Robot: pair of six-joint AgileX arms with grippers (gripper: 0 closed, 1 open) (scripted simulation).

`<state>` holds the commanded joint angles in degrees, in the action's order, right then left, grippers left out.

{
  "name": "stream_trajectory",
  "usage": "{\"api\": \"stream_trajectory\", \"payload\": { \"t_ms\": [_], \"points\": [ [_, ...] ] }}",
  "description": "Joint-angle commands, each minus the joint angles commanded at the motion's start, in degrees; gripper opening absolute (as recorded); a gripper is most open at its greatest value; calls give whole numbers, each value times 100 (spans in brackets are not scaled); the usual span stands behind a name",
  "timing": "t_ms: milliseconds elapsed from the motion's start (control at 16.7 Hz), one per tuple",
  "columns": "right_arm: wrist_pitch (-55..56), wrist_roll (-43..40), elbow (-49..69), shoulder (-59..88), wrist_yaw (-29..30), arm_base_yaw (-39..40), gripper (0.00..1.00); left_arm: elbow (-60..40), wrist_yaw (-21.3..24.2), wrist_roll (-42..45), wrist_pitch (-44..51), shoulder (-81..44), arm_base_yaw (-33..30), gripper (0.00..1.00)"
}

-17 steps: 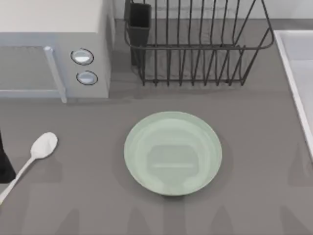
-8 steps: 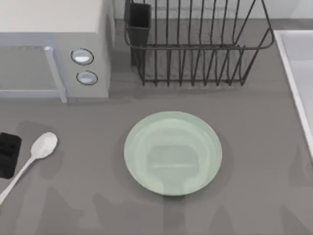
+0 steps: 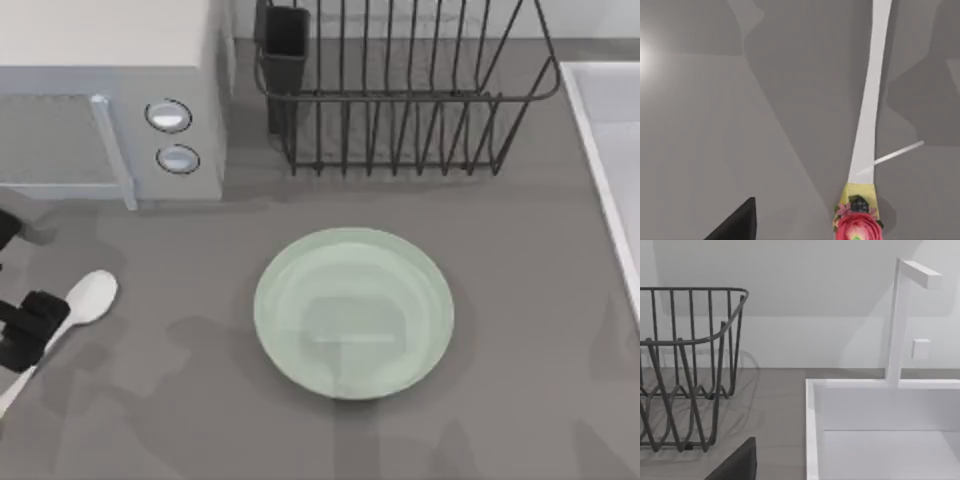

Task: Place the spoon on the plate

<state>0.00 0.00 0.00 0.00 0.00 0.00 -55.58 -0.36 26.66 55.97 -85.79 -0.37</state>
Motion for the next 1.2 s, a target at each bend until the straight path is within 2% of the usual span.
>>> {"api": "stream_trajectory", "payload": {
  "t_ms": [240,600,780,1020,1200],
  "points": [
    [0,0,0,0,0,0,100,-444,4,173,367,-474,1,100],
    [0,0,0,0,0,0,100,-365,3,172,266,-503,10,100],
    [0,0,0,0,0,0,100,-46,5,187,-311,-775,10,100],
    [0,0,0,0,0,0,100,560,5,205,-1547,-1318,23,100],
    [0,0,0,0,0,0,100,846,6,219,-2048,-1588,29,100]
  ]
}}
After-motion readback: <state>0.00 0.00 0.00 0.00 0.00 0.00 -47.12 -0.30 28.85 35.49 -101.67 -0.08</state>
